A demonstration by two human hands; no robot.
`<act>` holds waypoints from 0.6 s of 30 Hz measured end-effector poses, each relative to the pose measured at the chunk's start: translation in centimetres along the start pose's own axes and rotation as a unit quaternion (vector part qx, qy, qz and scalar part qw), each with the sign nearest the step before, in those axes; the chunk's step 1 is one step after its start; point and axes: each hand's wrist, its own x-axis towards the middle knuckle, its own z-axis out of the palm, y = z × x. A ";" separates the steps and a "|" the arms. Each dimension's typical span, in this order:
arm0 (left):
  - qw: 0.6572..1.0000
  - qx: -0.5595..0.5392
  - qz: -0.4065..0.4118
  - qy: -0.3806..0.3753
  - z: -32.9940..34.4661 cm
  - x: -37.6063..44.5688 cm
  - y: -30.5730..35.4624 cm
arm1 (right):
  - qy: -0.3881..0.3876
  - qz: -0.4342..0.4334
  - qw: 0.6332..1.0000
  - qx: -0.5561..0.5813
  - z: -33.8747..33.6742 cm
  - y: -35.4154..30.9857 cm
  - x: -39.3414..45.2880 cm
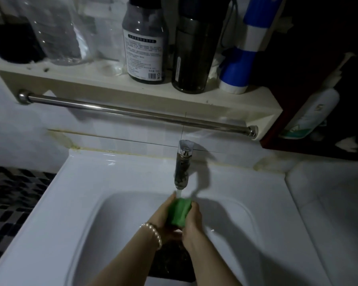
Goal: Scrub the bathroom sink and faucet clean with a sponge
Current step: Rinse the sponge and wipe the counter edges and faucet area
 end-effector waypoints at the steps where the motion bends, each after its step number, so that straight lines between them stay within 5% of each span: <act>1: 0.998 -0.056 0.015 0.008 0.0 -0.2 -0.1 | 0.004 -0.013 0.999 -0.031 0.1 -0.3 0.3; 5: 0.967 -0.172 0.165 0.092 -2.5 -1.2 2.3 | 0.049 -0.072 0.979 -0.183 0.7 -3.0 0.6; 9: 0.916 -0.030 0.305 0.258 -1.0 -1.9 5.3 | 0.070 -0.191 0.975 -0.092 0.5 -5.4 0.3; 12: 0.883 0.017 0.396 0.251 1.3 -1.9 5.1 | -0.024 -0.205 0.973 -0.099 2.1 -6.9 -0.3; 18: 0.911 0.094 0.385 0.118 1.0 -0.4 5.2 | -0.083 -0.293 0.931 -0.201 2.9 -6.1 -0.1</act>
